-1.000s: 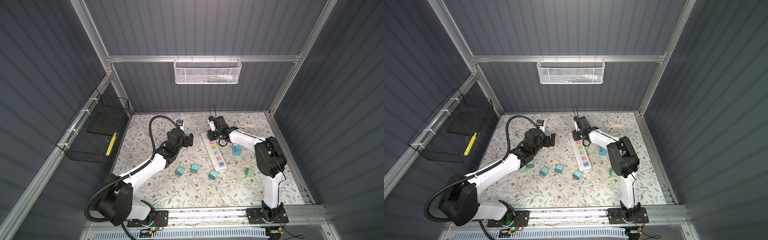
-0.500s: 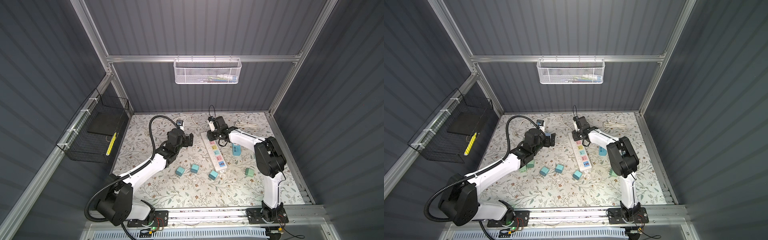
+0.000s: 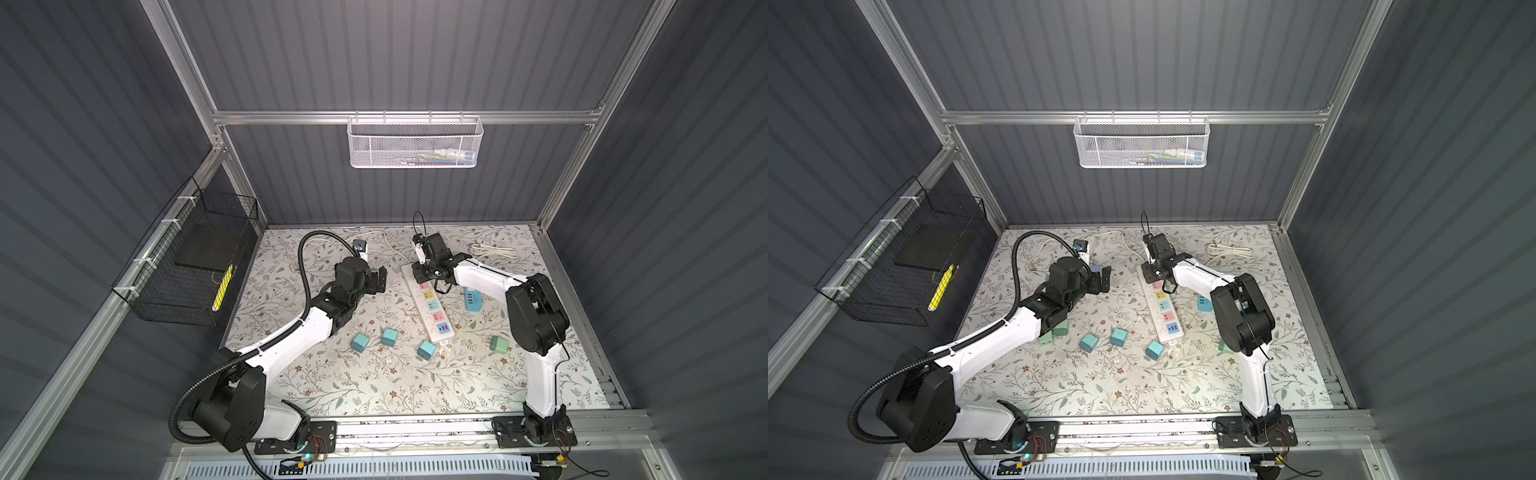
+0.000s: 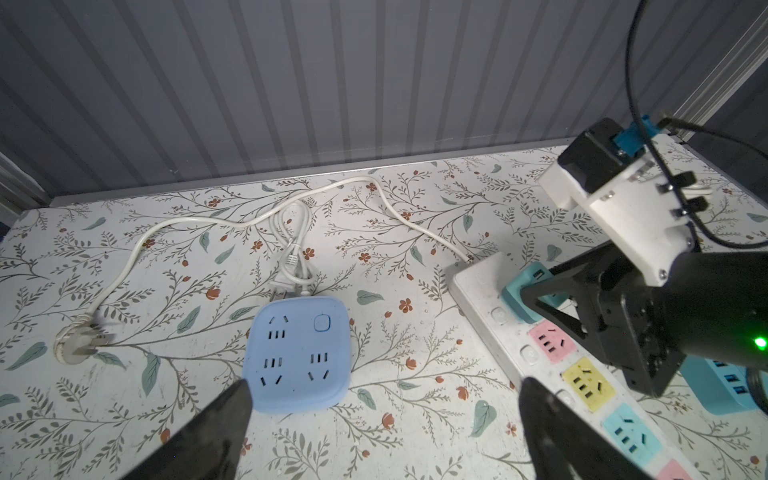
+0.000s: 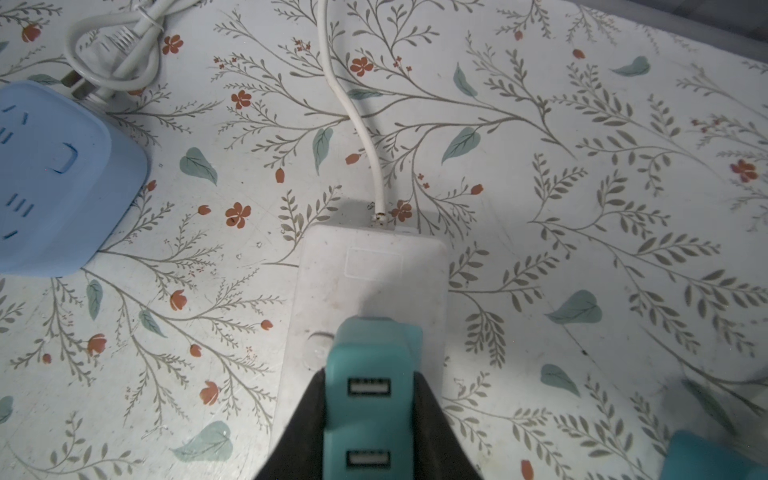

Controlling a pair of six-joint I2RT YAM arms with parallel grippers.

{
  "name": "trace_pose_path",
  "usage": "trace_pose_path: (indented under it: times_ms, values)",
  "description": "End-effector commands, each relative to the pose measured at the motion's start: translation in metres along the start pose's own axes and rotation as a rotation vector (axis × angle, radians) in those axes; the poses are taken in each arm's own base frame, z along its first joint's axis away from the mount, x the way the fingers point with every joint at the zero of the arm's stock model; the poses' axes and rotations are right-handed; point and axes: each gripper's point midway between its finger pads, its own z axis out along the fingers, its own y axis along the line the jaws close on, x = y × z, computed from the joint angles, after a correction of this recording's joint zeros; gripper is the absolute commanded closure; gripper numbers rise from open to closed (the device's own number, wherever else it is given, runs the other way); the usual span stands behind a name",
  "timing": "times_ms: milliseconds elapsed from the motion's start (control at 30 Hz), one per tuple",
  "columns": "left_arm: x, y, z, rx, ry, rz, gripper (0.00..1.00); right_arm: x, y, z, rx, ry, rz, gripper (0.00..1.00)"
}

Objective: Insert the plug
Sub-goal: 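Carry the adapter with the right gripper over the white strip's farthest socket, then lower the adapter with the right gripper into the teal socket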

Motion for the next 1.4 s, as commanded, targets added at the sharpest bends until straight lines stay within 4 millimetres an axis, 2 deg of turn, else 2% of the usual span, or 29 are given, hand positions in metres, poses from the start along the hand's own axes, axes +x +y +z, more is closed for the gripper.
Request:
trace_pose_path:
  times_ms: [0, 300, 533, 633, 900, 1100, 1367]
  values:
    - [-0.020, -0.002, -0.007, 0.007, -0.042, 0.004, 0.00, 0.091, -0.009, 0.024, 0.068, 0.323, -0.060, 0.84]
    - [-0.022, -0.001, -0.009, 0.004, -0.048, 0.005, 0.00, 0.113, -0.007, 0.033, 0.108, 0.375, -0.020, 0.85]
    - [-0.025, -0.002, -0.011, 0.007, -0.055, 0.005, 0.00, 0.116, -0.003, 0.029, 0.089, 0.377, 0.021, 0.81]
    - [-0.025, -0.001, -0.011, 0.004, -0.055, 0.005, 0.00, 0.107, 0.000, 0.021, 0.073, 0.354, 0.037, 0.74]
    - [-0.026, -0.002, -0.012, 0.009, -0.054, 0.001, 0.00, 0.037, 0.011, -0.015, -0.003, 0.218, 0.079, 0.45]
    - [-0.028, -0.002, -0.016, 0.017, -0.062, -0.004, 0.00, 0.009, 0.005, -0.037, -0.041, 0.162, 0.098, 0.41]
    - [-0.025, -0.004, -0.013, 0.023, -0.050, -0.009, 0.00, -0.005, -0.008, -0.036, -0.071, 0.142, 0.146, 0.41]
